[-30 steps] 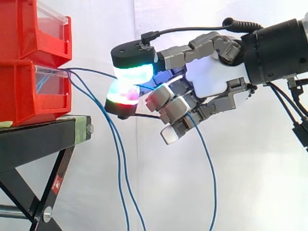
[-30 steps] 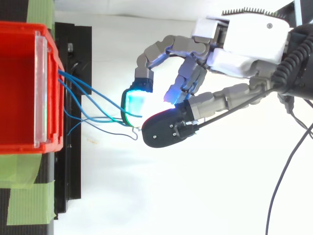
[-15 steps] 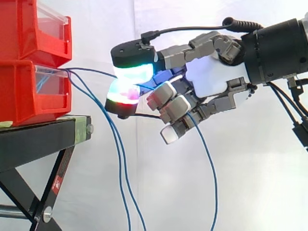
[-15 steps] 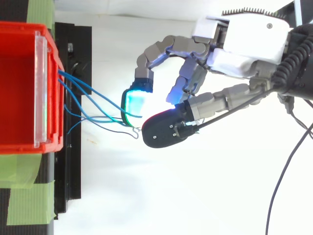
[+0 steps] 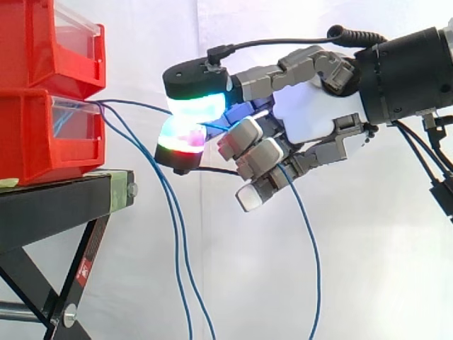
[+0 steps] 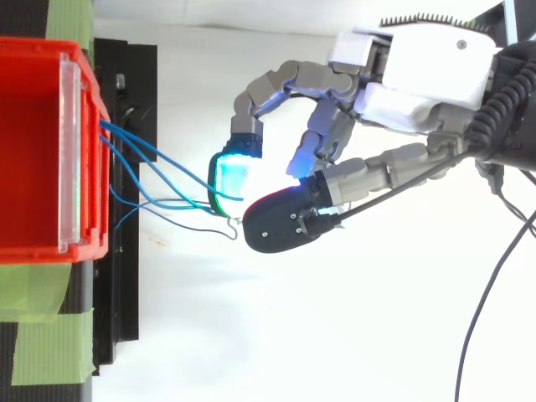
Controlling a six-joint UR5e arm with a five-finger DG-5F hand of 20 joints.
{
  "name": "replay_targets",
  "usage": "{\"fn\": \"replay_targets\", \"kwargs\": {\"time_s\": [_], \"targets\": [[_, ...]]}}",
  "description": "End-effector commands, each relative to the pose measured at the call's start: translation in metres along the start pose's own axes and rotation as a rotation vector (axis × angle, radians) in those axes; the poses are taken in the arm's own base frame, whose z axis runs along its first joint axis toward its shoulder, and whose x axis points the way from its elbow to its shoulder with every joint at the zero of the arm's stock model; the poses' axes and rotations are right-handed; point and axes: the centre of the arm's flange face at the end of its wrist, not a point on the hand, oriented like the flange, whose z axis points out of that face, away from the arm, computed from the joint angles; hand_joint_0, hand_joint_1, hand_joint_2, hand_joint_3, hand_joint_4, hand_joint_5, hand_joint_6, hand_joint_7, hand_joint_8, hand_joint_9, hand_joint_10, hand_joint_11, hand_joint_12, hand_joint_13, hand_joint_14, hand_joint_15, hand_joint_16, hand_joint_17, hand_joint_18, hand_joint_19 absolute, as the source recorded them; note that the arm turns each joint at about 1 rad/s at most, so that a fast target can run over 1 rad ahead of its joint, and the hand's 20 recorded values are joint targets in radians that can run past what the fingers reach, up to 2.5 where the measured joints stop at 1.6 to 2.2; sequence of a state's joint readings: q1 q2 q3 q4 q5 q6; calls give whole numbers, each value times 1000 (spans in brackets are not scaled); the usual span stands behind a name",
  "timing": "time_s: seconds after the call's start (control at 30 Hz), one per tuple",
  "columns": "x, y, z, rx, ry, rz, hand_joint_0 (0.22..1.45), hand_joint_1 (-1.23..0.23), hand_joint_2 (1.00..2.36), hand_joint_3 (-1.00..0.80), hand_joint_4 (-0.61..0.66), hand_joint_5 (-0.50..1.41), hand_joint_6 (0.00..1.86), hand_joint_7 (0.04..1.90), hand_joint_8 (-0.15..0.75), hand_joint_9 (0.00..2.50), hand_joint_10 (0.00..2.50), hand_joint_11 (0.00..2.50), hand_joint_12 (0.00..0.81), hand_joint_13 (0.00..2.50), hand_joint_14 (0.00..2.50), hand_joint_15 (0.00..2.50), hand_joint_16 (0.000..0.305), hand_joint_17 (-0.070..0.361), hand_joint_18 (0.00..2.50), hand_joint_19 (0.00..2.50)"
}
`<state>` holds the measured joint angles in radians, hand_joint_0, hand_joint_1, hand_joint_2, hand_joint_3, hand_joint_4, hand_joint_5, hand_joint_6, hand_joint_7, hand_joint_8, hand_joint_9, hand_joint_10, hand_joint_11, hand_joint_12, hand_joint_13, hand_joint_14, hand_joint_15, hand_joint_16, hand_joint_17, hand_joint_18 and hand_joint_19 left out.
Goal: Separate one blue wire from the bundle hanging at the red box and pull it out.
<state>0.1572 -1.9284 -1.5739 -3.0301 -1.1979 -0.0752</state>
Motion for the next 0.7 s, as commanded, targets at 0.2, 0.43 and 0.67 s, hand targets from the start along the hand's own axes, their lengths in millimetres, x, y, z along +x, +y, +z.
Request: {"fn": "replay_targets", "kwargs": {"time_s": [0.2,0.43,0.67], "targets": [[0,0,0,1,0,0,639,-757,1000,-2,32,-161,914,1088,432,1419,9,1432,467,1444,16,1306,67,151,1013,605],[0,0,0,-1,1,0,639,-757,1000,-1,30,-161,913,1091,422,1421,10,1420,468,1430,16,1301,67,150,1016,603],[0,0,0,1,0,0,639,-756,1001,-1,32,-161,913,1092,424,1425,10,1423,471,1433,16,1299,67,150,1013,606]]}}
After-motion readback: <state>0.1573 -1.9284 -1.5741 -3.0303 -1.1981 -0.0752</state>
